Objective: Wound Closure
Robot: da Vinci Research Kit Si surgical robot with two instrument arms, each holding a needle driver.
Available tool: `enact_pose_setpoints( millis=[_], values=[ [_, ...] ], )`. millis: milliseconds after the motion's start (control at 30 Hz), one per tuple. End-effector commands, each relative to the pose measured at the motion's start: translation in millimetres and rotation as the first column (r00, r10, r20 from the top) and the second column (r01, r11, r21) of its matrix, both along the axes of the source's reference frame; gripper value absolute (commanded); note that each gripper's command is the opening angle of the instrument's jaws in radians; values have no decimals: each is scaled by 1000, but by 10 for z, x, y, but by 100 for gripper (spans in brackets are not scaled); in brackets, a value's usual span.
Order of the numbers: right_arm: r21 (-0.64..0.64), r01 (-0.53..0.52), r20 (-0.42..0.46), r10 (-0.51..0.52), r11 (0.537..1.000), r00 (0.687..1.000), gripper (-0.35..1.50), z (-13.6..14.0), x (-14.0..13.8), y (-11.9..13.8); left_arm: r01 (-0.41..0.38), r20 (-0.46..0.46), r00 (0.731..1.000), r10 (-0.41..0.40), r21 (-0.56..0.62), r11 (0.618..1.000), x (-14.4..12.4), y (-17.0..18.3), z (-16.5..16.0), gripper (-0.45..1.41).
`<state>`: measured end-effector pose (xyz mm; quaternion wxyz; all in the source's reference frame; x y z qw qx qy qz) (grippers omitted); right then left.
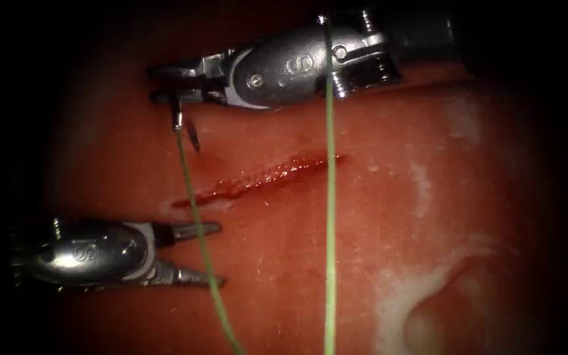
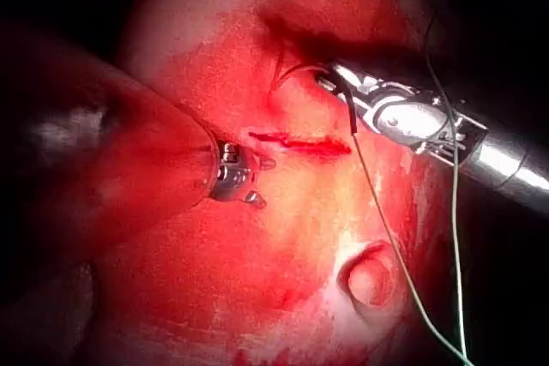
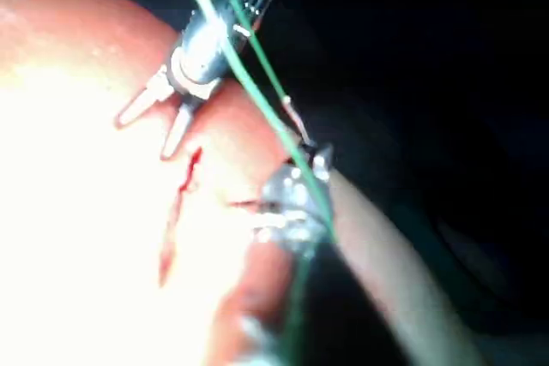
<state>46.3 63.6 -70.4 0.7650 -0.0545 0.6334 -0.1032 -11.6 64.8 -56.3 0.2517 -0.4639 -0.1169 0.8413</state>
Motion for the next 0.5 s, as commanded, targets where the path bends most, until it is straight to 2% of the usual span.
enact_pose_setpoints(
  millis=[33,133,267,500],
  values=[
    [3,9,4,-9,1000,1000,-35,4,7,-5,-2,2,1000,2,2,1000,-5,-4,6,62],
    [2,25,15,-25,1000,1000,-35,12,5,-15,-3,4,1000,3,7,1000,-1,-3,6,62],
    [76,23,19,-25,997,1000,-35,9,0,-17,-3,2,1000,3,11,1000,1,-3,9,61],
    [75,57,52,-61,996,997,-35,13,-12,-28,-6,-1,1000,6,17,1000,5,-5,10,61]
  ],
)
